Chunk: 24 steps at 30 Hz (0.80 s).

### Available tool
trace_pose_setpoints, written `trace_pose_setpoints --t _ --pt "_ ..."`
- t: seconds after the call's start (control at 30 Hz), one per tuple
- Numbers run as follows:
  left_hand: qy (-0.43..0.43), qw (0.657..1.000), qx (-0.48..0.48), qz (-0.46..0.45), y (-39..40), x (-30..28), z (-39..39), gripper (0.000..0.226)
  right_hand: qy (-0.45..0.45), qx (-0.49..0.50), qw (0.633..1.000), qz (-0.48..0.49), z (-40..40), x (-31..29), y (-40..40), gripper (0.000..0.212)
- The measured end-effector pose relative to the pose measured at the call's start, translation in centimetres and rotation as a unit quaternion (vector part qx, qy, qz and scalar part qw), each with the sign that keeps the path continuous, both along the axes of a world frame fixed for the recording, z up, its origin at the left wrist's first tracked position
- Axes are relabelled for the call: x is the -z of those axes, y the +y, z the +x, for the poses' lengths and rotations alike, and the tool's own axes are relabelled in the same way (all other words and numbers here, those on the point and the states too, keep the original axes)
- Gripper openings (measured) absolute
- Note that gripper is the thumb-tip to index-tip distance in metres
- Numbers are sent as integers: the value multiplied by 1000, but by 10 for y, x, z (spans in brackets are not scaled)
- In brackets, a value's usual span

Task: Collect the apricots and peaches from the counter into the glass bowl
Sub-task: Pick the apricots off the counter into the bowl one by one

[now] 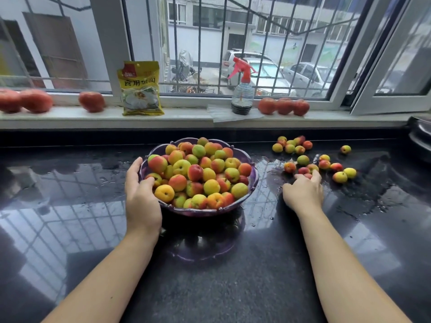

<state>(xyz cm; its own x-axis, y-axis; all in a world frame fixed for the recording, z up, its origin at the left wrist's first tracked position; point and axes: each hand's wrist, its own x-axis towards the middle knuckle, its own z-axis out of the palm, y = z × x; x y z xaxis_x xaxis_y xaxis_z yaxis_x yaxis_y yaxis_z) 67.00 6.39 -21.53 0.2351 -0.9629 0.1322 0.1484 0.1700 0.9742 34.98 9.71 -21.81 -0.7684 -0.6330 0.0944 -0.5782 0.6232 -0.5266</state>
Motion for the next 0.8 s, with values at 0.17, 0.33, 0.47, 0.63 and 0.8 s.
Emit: trace_pose_setpoints --t 0.17,0.33,0.47,0.63,0.8 --pt "-3 1000 0 -2 1 -1 2 50 7 23 1000 -21 1 4 -4 39" --pt "-7 1000 -6 -3 0 -1 0 51 14 4 983 -182 10 -11 2 30" --pt "-3 1000 -6 -1 0 -1 0 48 40 -136 932 -334 51 -35 9 19" --pt "-8 1000 -2 6 1 -2 0 48 62 -320 882 -341 119 -47 36 39" --pt "-9 1000 5 9 2 -3 1 57 83 -470 842 -251 160 -63 45 30"
